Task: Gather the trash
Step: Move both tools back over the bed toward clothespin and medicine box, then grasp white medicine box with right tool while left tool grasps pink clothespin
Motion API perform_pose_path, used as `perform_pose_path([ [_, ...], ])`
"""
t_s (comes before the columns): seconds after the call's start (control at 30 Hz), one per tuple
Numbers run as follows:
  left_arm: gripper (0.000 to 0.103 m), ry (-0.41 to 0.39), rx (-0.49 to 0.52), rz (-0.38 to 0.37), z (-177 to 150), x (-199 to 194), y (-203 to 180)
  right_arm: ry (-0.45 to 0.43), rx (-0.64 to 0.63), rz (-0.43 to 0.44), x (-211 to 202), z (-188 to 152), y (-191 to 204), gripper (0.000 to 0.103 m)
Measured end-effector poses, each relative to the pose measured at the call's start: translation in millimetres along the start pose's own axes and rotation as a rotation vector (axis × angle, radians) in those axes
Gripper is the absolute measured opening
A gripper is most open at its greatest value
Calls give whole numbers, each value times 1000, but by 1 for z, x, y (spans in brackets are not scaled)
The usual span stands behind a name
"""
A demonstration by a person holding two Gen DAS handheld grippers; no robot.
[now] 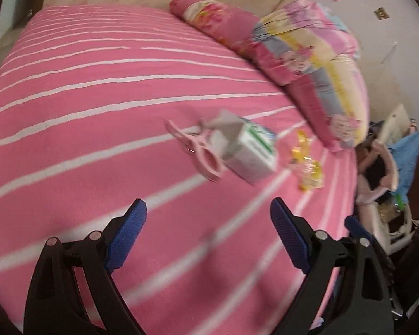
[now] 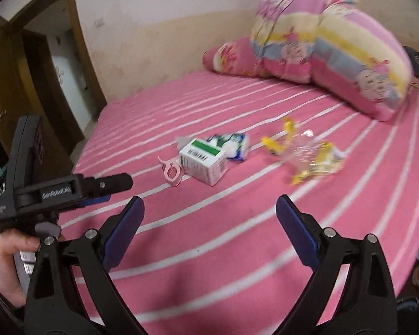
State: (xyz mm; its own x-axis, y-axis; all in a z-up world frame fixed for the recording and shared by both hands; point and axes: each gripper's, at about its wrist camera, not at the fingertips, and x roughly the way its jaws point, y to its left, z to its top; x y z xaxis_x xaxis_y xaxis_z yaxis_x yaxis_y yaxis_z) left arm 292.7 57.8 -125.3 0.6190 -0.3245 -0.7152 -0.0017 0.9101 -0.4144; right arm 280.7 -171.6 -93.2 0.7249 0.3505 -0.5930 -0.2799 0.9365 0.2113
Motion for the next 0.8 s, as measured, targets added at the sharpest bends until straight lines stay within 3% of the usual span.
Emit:
perform_pose_path([
  [0.17, 86, 68, 72, 29, 20, 38, 7, 9, -60, -7, 51, 8, -3, 94],
  [0.43, 85, 113, 153, 65, 41, 83, 3, 112, -38, 24, 110, 21, -25, 94],
  [0.5, 81, 114, 161, 83, 44, 88, 3, 129, -49, 37, 117, 24, -24, 94],
  [0.67, 57, 149, 226, 140, 50, 94, 3, 173, -154, 50, 140, 25, -7, 89],
  [0.8, 49, 181, 261, 141, 53, 94, 7, 208, -200, 61, 155, 28, 1, 80],
])
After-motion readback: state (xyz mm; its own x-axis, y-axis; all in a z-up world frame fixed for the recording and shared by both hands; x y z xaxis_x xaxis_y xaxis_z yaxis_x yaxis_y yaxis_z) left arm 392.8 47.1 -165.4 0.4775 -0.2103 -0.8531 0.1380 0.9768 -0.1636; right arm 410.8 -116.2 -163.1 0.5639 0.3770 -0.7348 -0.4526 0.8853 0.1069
